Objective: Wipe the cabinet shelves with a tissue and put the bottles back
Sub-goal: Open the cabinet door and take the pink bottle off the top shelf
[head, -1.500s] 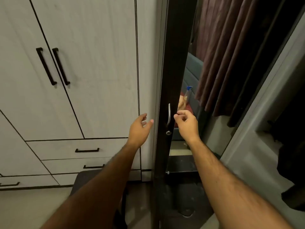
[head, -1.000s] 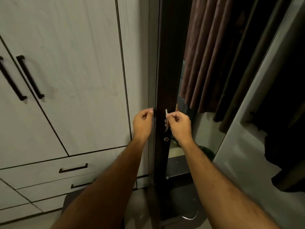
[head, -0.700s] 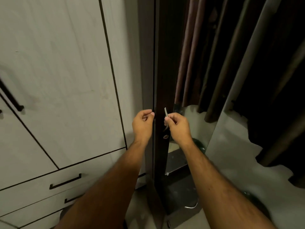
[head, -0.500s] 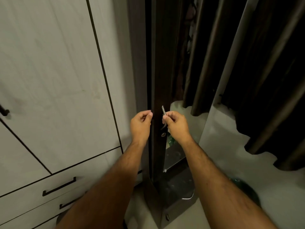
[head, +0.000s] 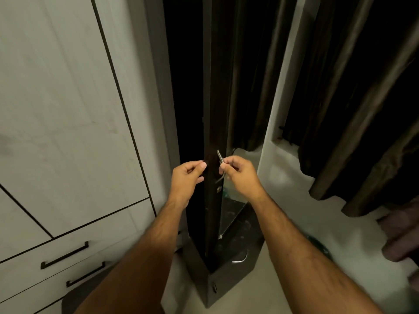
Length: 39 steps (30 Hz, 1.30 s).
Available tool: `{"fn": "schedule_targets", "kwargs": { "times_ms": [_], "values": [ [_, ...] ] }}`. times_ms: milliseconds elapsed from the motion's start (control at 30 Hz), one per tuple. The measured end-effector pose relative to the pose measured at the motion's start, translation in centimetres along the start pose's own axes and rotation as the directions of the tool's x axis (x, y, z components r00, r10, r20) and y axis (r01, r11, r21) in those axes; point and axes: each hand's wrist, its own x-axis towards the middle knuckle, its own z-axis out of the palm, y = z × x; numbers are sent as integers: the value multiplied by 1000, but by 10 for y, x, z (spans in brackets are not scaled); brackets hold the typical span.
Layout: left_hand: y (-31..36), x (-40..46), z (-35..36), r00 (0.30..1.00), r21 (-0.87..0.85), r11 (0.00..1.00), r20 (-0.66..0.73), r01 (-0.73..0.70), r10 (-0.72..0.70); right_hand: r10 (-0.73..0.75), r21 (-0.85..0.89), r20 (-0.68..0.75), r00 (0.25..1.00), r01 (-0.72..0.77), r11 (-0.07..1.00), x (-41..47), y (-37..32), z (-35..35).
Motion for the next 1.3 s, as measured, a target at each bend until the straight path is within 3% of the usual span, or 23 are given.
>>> {"fn": "schedule_targets", "kwargs": {
  "times_ms": [600,933,1133,1300],
  "values": [
    [-3,-68,103,997,-21,999,77,29,-27,-39,54,67,997,36,998,-52,20,-115],
    [-12,-79,191,980,149,988,200,-36,6,-22,51,-86,996,26,998,-75,40,-194],
    [-19,-71,229,964,89,994,264,-61,35,-14,33,-185,983,20,999,-77,50,-226],
    [-28,-55,248,945,181,965,300,-190,130,11,28,-229,973,-5,1000,-75,57,-247]
  ]
}}
